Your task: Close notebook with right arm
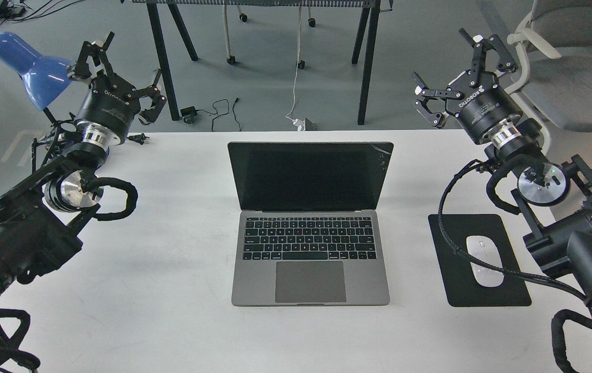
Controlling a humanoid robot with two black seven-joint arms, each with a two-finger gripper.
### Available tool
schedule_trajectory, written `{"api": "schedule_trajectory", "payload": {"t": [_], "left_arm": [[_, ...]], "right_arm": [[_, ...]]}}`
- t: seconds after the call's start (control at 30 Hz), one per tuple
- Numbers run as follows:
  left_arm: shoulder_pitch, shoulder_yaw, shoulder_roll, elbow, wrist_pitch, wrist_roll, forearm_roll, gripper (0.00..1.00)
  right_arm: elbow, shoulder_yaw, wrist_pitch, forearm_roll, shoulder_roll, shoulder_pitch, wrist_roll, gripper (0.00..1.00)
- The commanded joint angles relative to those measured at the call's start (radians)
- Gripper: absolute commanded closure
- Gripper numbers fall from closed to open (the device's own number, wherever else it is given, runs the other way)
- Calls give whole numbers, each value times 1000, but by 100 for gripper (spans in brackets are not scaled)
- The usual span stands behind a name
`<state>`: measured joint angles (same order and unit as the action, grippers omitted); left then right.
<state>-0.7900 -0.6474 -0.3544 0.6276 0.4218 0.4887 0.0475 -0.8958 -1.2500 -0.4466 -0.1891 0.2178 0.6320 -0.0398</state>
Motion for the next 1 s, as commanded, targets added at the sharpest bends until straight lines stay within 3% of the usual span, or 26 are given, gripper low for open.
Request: {"api": "schedule_trajectory", "payload": {"t": [0.0,0.17,0.3,0.97], "left_arm": [[0,2,0,1,-6,0,-1,0],[-2,0,2,1,-12,0,0,0],[0,0,2,1,-5,0,0,0],[0,0,2,1,-3,0,0,0]], "right_arm": [[0,0,0,0,0,0,0,0],[0,15,9,-1,2,0,-2,0],[3,38,78,-13,9,32,-6,0],[83,541,267,-188,12,377,-11,0]]}}
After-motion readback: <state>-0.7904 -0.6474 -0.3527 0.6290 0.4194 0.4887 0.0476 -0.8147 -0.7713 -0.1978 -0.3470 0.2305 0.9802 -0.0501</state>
